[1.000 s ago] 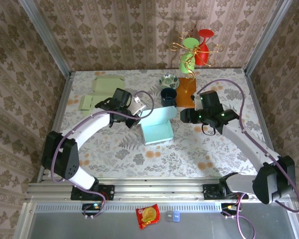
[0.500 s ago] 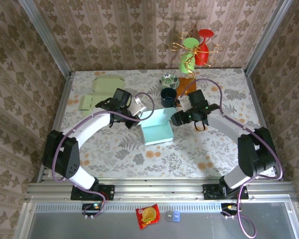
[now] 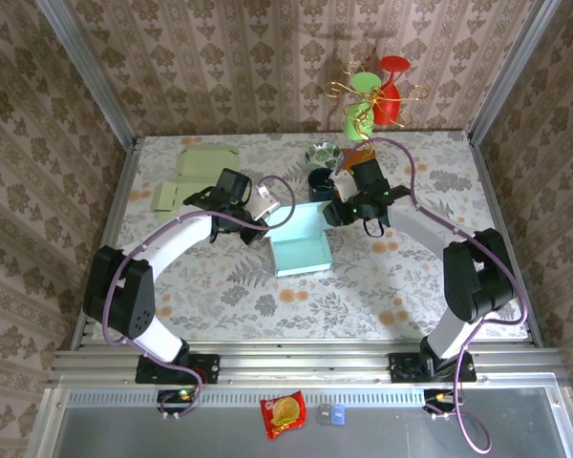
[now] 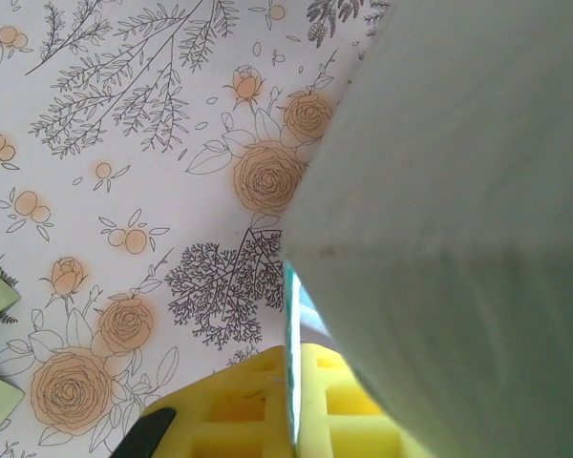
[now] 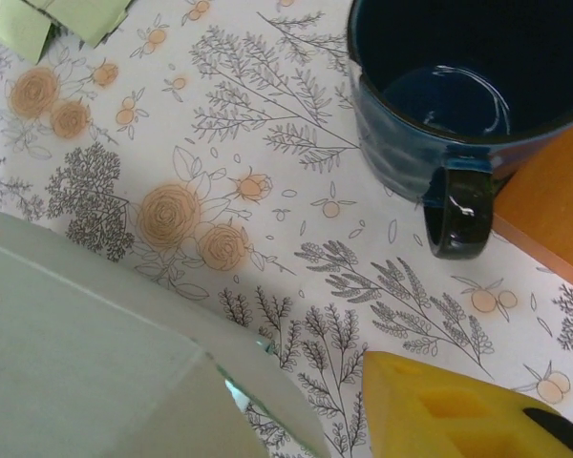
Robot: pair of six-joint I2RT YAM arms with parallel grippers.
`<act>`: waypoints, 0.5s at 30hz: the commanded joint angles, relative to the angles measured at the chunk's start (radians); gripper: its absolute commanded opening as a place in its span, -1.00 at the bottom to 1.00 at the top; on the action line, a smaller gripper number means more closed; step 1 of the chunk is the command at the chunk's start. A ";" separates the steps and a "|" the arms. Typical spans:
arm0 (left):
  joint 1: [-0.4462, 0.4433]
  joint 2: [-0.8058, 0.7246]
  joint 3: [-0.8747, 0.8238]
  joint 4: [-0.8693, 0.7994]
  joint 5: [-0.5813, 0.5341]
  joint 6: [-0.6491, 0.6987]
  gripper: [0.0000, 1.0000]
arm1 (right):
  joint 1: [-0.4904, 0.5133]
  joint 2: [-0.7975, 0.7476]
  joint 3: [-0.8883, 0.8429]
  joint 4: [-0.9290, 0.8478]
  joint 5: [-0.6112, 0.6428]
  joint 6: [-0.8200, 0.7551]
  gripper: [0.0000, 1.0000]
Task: Fold the paper box
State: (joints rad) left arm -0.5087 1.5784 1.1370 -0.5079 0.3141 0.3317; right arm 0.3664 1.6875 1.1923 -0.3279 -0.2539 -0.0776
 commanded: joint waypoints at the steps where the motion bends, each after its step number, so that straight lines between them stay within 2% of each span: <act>1: 0.007 0.030 0.015 0.006 -0.013 -0.031 -0.84 | 0.014 0.018 0.039 -0.043 -0.014 0.010 -0.26; 11: 0.002 0.048 0.027 0.042 -0.072 -0.131 -0.77 | 0.032 0.002 0.033 -0.040 0.031 0.072 -0.68; 15: 0.002 0.054 0.038 0.049 -0.089 -0.170 -0.76 | 0.042 -0.010 0.028 -0.040 0.050 0.095 -0.78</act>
State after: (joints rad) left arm -0.5091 1.6199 1.1442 -0.4656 0.2527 0.2123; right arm 0.3985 1.6917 1.2037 -0.3435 -0.2386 -0.0113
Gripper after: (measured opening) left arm 0.119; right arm 0.117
